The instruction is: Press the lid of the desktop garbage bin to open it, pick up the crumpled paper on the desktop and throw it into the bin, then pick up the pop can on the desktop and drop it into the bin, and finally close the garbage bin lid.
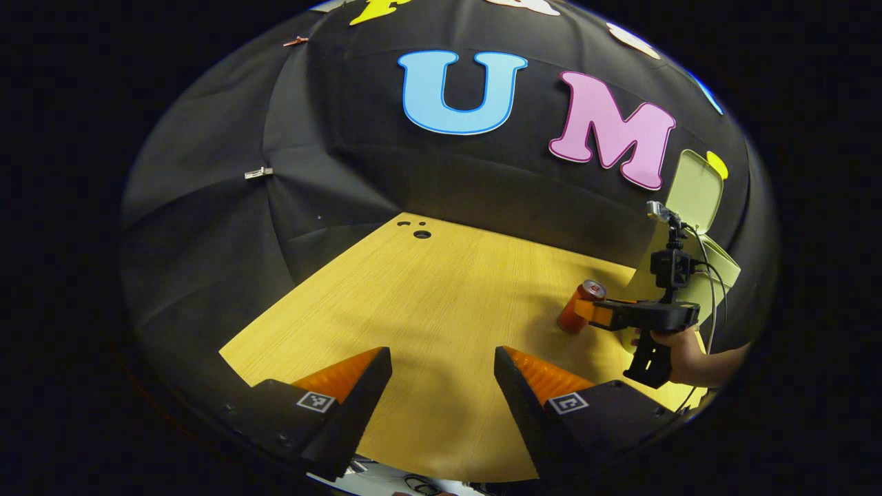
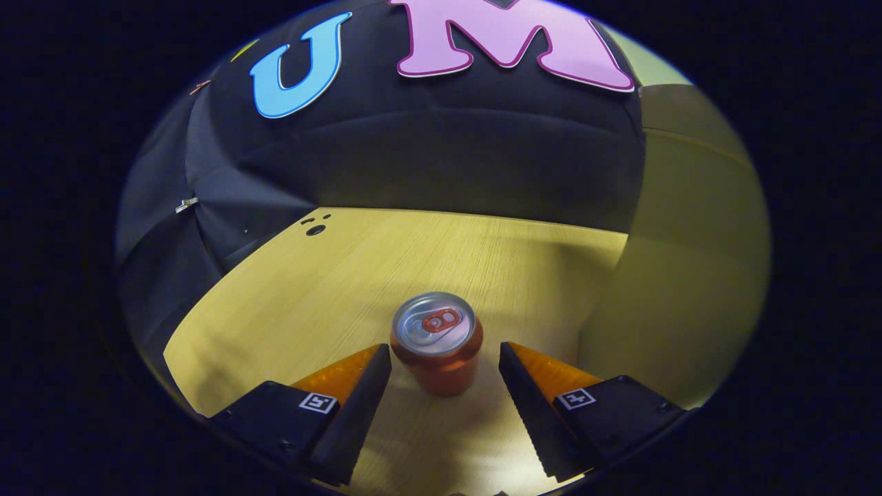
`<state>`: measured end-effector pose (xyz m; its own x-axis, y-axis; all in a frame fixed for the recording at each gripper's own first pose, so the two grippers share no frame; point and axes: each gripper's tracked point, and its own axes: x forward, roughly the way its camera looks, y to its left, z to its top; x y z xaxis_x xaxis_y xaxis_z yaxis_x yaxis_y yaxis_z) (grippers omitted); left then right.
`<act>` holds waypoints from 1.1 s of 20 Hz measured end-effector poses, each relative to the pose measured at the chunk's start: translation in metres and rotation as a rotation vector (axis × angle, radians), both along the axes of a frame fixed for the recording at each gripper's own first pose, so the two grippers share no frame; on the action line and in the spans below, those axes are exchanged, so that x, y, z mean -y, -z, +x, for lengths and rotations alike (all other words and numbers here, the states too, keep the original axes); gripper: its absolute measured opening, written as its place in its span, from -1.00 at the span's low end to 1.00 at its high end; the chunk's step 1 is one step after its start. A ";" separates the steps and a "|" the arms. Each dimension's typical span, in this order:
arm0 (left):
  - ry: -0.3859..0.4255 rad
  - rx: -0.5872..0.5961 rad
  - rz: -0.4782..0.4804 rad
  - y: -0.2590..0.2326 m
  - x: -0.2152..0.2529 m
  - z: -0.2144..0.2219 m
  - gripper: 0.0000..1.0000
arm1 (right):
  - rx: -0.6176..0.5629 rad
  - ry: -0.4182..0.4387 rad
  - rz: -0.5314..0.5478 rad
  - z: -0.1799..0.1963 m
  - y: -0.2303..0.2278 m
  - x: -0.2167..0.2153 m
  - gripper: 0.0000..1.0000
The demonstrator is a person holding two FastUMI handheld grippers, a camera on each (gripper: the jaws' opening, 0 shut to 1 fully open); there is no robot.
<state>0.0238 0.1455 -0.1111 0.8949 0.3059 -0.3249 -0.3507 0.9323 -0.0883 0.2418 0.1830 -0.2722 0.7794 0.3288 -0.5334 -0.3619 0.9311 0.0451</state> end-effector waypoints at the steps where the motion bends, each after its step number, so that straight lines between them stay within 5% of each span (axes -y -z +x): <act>1: -0.004 -0.002 -0.002 0.001 0.001 0.001 0.92 | -0.005 0.000 -0.002 0.005 0.004 -0.001 0.98; 7: 0.000 -0.010 -0.032 0.009 0.023 0.015 0.93 | -0.006 -0.053 -0.012 0.014 0.017 -0.006 0.97; 8: 0.004 -0.004 -0.040 0.007 0.028 0.017 0.93 | -0.013 -0.067 -0.010 0.014 0.019 -0.008 0.93; 9: 0.010 0.001 -0.042 0.005 0.033 0.018 0.93 | -0.015 -0.077 -0.003 0.015 0.018 -0.011 0.69; 11: 0.031 0.010 -0.038 -0.001 0.040 0.020 0.93 | -0.007 -0.106 0.009 0.010 0.012 -0.018 0.70; 17: 0.105 0.014 0.020 -0.009 0.044 0.025 0.93 | 0.079 -0.167 -0.027 -0.010 -0.031 -0.021 0.65; 22: 0.157 0.070 -0.026 -0.014 0.050 0.023 0.93 | 0.172 -0.190 -0.044 -0.032 -0.097 -0.017 0.66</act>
